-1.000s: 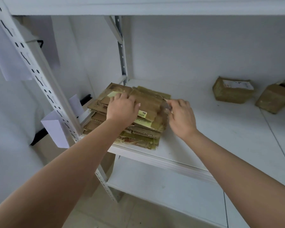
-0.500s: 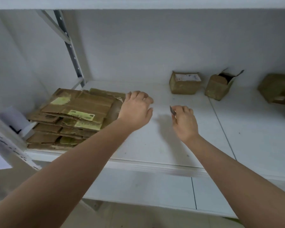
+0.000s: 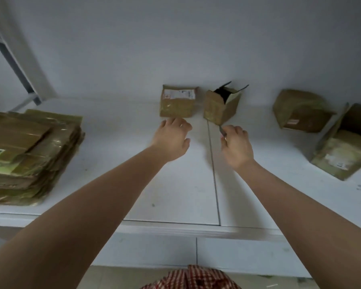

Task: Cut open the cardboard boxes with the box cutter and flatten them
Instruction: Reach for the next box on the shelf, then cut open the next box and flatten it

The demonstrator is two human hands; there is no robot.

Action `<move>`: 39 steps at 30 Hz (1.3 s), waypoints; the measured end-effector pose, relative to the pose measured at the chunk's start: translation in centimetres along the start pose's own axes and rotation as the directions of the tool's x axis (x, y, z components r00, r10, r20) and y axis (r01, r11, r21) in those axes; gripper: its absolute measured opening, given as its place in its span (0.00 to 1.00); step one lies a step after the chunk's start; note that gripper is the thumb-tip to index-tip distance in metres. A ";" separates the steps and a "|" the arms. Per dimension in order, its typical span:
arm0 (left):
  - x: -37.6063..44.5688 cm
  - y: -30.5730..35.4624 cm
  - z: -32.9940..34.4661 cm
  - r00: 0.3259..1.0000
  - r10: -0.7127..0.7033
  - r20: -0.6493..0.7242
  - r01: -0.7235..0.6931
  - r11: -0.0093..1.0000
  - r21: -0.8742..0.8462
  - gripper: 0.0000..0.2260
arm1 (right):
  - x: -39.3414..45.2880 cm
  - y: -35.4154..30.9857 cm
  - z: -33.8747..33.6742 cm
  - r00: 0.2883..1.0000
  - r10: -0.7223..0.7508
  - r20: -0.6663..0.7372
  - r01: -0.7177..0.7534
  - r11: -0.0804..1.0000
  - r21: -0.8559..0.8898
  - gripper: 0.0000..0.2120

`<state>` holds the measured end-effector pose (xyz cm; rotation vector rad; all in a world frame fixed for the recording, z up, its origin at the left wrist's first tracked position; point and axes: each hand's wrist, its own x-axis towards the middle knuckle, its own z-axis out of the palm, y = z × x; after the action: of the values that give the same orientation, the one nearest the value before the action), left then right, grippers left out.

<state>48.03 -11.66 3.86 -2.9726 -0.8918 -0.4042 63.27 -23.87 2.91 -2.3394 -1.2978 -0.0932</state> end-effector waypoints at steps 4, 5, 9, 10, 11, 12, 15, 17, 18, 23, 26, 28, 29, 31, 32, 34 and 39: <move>3.2 2.5 0.6 1.000 0.011 0.029 -0.011 1.000 0.004 0.20 | 1.6 2.5 -0.8 1.000 0.004 0.006 -0.004 1.000 0.011 0.12; 4.0 3.1 0.6 0.999 0.016 0.035 -0.017 1.000 0.012 0.21 | 2.0 3.1 -0.9 1.000 0.010 0.008 -0.010 1.000 0.020 0.12; 7.8 4.2 0.7 0.995 0.061 0.080 -0.070 0.991 0.111 0.22 | 3.3 4.7 -1.0 0.999 0.041 0.011 -0.042 0.998 0.051 0.12; 8.8 4.2 0.7 0.993 0.077 0.093 -0.090 0.986 0.143 0.21 | 3.5 4.9 -1.0 0.999 0.049 0.011 -0.049 0.997 0.053 0.13; 9.8 4.3 0.5 0.991 0.089 0.103 -0.106 0.980 0.171 0.20 | 3.6 5.2 -1.0 0.998 0.056 0.013 -0.056 0.997 0.056 0.13; 10.8 4.3 0.4 0.989 0.098 0.108 -0.118 0.973 0.196 0.20 | 3.7 5.4 -1.0 0.998 0.062 0.015 -0.063 0.996 0.059 0.13; 13.1 4.6 0.0 0.986 0.107 0.127 -0.139 0.949 0.282 0.21 | 3.8 6.1 -1.0 0.997 0.070 0.020 -0.071 0.996 0.048 0.14; 14.2 4.7 0.2 0.985 0.085 0.152 -0.131 0.936 0.327 0.24 | 3.8 6.7 -1.2 0.997 0.075 0.014 -0.075 0.996 0.044 0.13; 14.5 4.8 0.3 0.985 0.072 0.156 -0.122 0.933 0.339 0.25 | 3.7 6.9 -1.3 0.997 0.080 0.015 -0.081 0.996 0.044 0.13; 13.9 4.9 0.8 0.995 0.089 0.041 -0.097 0.952 0.290 0.24 | 3.5 7.8 -1.4 0.996 0.083 0.039 -0.085 0.995 0.048 0.13; 11.8 4.4 0.9 0.996 0.074 -0.054 -0.065 0.986 0.154 0.21 | 3.5 7.5 -1.0 0.996 0.072 0.059 -0.077 0.994 0.079 0.13; 10.0 3.9 0.7 0.993 0.045 -0.105 -0.041 0.998 0.039 0.20 | 3.4 6.9 -0.5 0.996 0.056 0.062 -0.063 0.991 0.114 0.14; 9.1 3.6 0.5 0.991 0.041 -0.129 -0.042 0.999 -0.004 0.20 | 3.3 6.5 -0.3 0.997 0.055 0.059 -0.063 0.988 0.142 0.14; 7.1 2.9 0.0 0.980 0.048 -0.194 -0.059 0.997 -0.056 0.19 | 2.8 5.7 0.1 0.997 0.065 0.032 -0.071 0.973 0.220 0.13; 6.0 2.4 -0.2 0.973 0.047 -0.227 -0.066 0.995 -0.075 0.18 | 2.5 5.3 0.3 0.997 0.076 0.005 -0.075 0.963 0.258 0.12; 3.8 1.3 -0.5 0.961 0.034 -0.276 -0.069 0.991 -0.117 0.17 | 1.8 4.6 0.6 0.993 0.105 -0.054 -0.083 0.945 0.317 0.12; -2.0 -1.0 -1.4 0.949 -0.043 -0.312 -0.039 0.967 -0.252 0.16 | -0.1 1.8 0.7 0.985 0.132 -0.111 -0.086 0.933 0.350 0.18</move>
<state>45.54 -12.00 4.67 -2.9937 -0.8632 -1.0357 64.56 -24.42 1.62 -2.0612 -1.0235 0.0135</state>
